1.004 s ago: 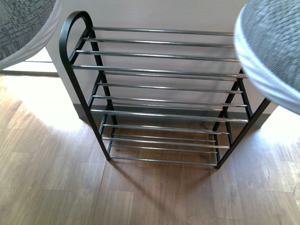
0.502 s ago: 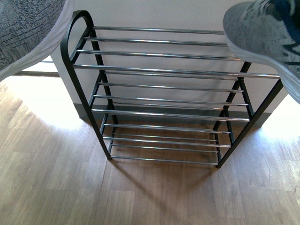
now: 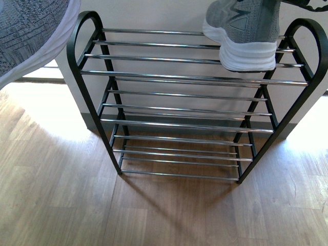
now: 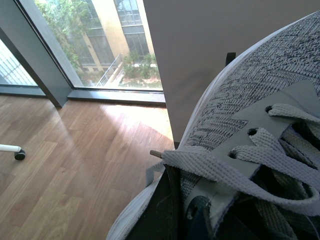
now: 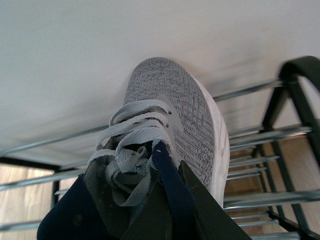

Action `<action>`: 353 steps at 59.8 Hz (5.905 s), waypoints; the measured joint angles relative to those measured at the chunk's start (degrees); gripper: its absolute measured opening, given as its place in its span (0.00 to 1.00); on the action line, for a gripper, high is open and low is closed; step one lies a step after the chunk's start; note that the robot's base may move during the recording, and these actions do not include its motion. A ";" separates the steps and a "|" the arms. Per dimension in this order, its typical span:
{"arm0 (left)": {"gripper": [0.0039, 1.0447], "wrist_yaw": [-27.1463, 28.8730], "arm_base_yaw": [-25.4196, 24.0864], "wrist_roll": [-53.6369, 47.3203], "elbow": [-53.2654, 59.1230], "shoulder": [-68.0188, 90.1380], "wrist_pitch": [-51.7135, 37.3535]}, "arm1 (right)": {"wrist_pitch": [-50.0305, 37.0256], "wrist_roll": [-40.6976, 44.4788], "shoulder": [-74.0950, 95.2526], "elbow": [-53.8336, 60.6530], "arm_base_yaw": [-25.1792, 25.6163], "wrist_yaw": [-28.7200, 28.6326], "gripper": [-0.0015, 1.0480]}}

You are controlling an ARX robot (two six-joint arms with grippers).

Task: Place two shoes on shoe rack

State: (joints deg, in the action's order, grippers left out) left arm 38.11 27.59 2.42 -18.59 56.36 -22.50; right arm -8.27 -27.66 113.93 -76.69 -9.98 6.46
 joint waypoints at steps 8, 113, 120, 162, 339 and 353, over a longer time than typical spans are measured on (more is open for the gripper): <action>0.01 0.00 0.00 0.00 0.00 0.00 0.00 | 1.68 -4.92 0.92 0.55 4.55 2.80 0.01; 0.01 0.04 0.00 0.00 0.00 0.00 0.00 | -41.38 27.26 -46.27 59.39 10.03 -6.51 0.02; 0.01 -0.02 0.00 0.00 0.00 0.00 0.00 | -41.27 27.30 -50.07 62.88 10.03 -6.49 0.02; 0.01 0.00 0.00 0.00 0.00 0.00 0.00 | -26.93 27.34 -77.83 75.52 10.03 -6.49 0.02; 0.01 -28.59 -1.79 48.22 -64.78 66.01 22.34 | 8.35 27.45 -113.72 75.56 9.99 -6.34 0.91; 0.01 -30.38 0.26 48.02 -71.41 69.94 25.59 | 8.35 27.45 -113.72 75.56 9.99 -6.34 0.91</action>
State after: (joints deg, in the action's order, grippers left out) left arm 7.73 27.86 50.43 -90.00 126.30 3.09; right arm 0.08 -0.21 0.21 -1.13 0.01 0.12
